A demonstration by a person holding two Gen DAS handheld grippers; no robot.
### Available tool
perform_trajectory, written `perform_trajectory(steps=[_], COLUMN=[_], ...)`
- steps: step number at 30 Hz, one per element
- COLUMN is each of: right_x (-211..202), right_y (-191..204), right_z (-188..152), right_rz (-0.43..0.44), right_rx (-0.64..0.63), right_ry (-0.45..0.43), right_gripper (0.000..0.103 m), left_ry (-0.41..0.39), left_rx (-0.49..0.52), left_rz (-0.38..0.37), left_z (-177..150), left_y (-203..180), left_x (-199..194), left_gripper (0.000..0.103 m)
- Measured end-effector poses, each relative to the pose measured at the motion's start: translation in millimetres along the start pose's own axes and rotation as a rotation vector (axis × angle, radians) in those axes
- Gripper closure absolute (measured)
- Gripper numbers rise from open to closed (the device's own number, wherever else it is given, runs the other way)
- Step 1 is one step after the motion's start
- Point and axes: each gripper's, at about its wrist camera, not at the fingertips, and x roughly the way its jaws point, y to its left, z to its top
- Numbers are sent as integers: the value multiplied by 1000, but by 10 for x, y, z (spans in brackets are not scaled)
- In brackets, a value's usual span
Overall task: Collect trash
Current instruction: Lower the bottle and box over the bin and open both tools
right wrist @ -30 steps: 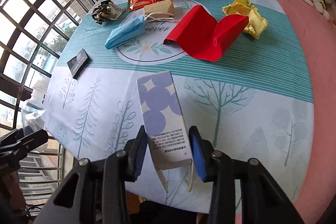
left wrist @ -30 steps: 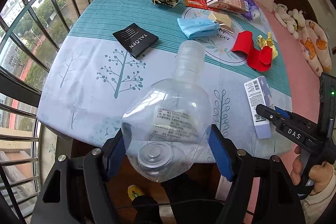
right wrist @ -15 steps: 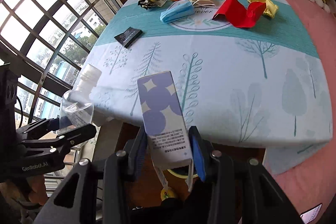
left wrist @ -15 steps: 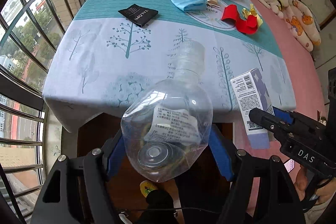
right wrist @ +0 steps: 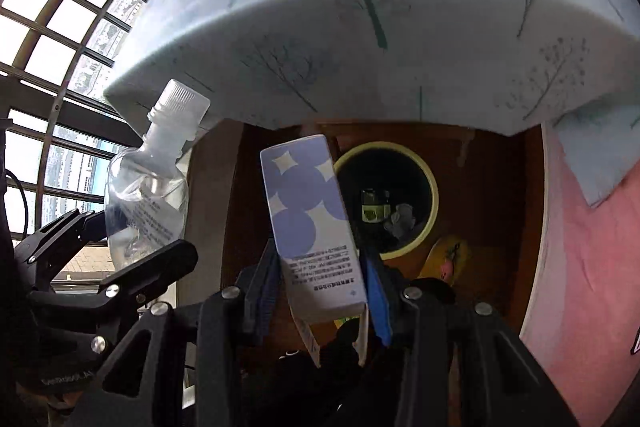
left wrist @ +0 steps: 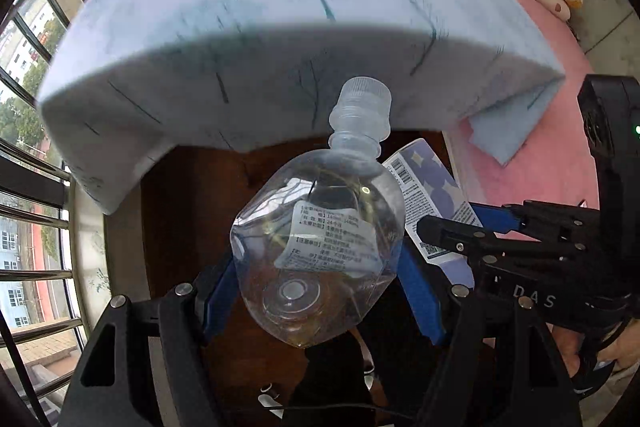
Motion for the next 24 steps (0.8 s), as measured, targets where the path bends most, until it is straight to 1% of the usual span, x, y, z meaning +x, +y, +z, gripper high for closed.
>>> perform_trajectory(steps=[4,8,12,14,16,17,19,21,23,24], right_x=[507,1087,1627,1834,2001,2081,2202,2268,2283,2275], right_y=[-278,-577,-855,-972,-1071,-1114,-1170,-1204,-1204,-1206], right_z=[-42,-20,40,84,115,136,178,216,212,210], right_rz=[-20,-44,-33,-20,-4,2,13,17,26,29], right_rx=[68,122,164,185,209,226,250,262,273,276], right_ry=[53,90,106,101,95,94,84,67,49,39], right_gripper=[63,63,63,62,61,61,58,43,40,40], left_ry=[43,55,48,38,31,40,65,55,40,27], left_rx=[1,21,23,12,6,5,-1,-6,-7,-6], left_rz=[-14,-11,6,-1,17,23,34,61,81,89], left_z=[-131,-176,-152,-112,-70,-56,-8,-3,8,21], left_y=[-13,1,50,97,139,127,170,203,215,232], left_x=[560,1190,1761,1981,2191,2291,2473,2569,2594,2586], left_gripper=[31,30,30,30,30,29,21,8,3,3])
